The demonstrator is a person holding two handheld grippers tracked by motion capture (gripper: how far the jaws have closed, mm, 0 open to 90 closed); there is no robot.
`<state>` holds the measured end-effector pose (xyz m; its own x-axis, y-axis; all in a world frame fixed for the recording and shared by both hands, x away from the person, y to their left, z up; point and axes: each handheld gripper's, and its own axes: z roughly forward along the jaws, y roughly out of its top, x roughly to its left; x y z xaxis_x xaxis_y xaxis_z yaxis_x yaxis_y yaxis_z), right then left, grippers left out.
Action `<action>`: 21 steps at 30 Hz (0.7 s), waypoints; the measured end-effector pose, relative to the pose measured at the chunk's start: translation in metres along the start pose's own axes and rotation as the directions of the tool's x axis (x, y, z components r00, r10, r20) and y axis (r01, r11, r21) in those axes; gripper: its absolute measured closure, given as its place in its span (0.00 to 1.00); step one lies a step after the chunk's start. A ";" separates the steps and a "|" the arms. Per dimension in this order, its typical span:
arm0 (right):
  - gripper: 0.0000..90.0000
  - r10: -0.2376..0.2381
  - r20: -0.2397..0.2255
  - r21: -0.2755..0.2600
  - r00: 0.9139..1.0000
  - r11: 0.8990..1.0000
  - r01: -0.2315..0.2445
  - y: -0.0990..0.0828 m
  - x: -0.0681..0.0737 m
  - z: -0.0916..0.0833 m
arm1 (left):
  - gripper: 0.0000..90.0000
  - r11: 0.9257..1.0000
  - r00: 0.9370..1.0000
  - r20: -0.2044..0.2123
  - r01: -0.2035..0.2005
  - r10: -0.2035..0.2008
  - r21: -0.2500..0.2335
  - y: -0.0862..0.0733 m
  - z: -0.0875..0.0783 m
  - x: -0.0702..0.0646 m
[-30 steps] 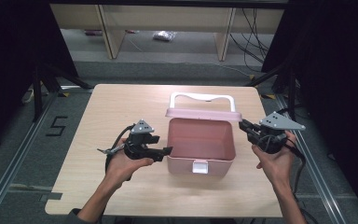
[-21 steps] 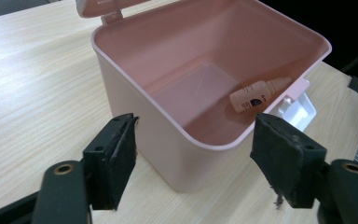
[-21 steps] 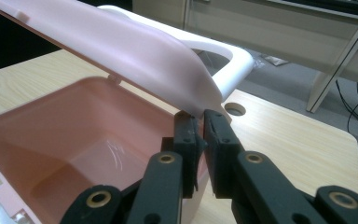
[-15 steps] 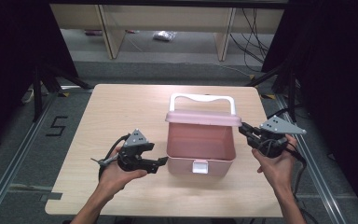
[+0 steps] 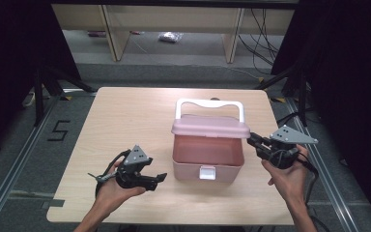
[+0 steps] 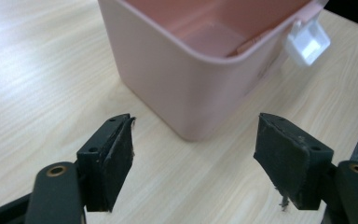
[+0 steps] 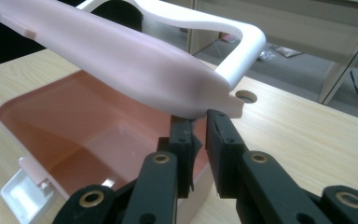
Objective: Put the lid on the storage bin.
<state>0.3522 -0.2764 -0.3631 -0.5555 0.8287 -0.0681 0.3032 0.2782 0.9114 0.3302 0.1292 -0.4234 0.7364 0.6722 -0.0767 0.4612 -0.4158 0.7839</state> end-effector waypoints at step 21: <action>0.88 0.009 -0.044 0.070 0.999 0.998 -0.006 -0.016 0.007 -0.006 | 0.30 1.000 1.000 -0.027 0.005 -0.004 0.027 -0.038 -0.006 0.001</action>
<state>0.3388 -0.2785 -0.3756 -0.5858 0.8094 -0.0417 0.3603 0.3062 0.8811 0.3106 0.1490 -0.4493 0.7211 0.6899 -0.0633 0.4778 -0.4292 0.7665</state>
